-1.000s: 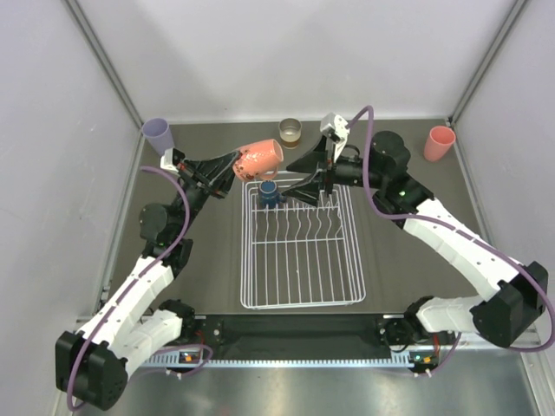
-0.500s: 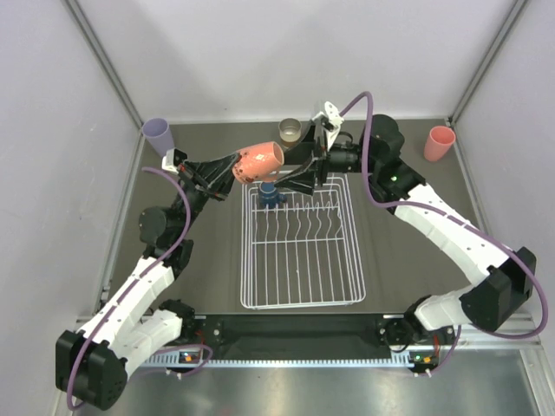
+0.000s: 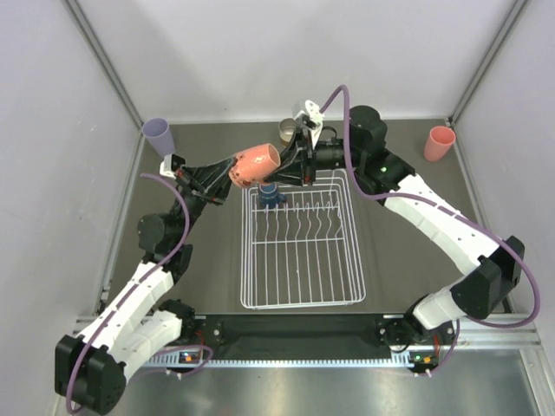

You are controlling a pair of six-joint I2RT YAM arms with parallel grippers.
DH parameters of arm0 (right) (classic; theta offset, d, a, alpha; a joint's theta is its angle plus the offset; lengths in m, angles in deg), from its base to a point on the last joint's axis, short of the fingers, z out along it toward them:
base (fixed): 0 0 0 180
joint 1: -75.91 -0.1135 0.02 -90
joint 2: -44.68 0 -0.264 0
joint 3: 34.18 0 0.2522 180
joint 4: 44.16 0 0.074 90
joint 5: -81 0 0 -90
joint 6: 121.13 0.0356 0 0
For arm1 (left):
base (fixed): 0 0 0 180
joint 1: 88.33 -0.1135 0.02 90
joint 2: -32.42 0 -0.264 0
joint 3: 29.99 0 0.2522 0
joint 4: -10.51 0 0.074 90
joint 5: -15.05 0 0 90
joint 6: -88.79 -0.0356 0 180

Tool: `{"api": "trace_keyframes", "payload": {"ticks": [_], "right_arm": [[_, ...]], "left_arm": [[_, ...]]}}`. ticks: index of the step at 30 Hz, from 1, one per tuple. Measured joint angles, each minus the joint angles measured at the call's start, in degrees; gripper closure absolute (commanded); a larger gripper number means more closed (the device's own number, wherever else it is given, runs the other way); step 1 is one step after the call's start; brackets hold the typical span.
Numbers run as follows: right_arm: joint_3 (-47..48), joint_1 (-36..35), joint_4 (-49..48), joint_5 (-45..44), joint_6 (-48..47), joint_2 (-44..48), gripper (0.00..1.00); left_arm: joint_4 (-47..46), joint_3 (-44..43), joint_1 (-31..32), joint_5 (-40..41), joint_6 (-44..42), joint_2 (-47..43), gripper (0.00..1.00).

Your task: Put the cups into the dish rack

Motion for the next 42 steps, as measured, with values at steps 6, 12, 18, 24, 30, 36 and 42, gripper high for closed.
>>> {"api": "trace_keyframes", "payload": {"ticks": [6, 12, 18, 24, 30, 36, 42], "right_arm": [[2.8, -0.6, 5.3, 0.0, -4.7, -1.0, 0.84], [4.4, -0.9, 8.9, -0.5, -6.7, -1.6, 1.0], [5.1, -1.5, 10.0, -1.5, -7.5, -2.0, 1.0], [4.8, -2.9, 11.3, -4.2, -8.5, -2.0, 1.0], [2.9, -3.9, 9.7, -5.2, -6.3, -1.8, 1.0], [1.9, -4.3, 9.4, -5.2, -4.6, -1.7, 1.0], [1.9, -4.3, 9.6, -5.4, -4.2, -1.4, 1.0]], "left_arm": [[-1.0, 1.4, -0.1, 0.7, 1.0, -0.5, 1.0], [-1.9, 2.1, -0.1, 1.0, 1.2, -0.5, 1.0], [-2.5, 2.9, -0.2, 1.6, 1.3, -0.8, 0.98], [-2.1, 6.3, -0.2, 3.5, 1.4, -3.9, 0.9], [0.6, 7.1, 0.2, 2.6, 0.9, -5.6, 0.34], [4.4, 7.1, 0.4, 1.7, 1.0, -6.6, 0.26], [6.6, 7.1, 0.4, 1.0, 0.7, -7.3, 0.24]]}}
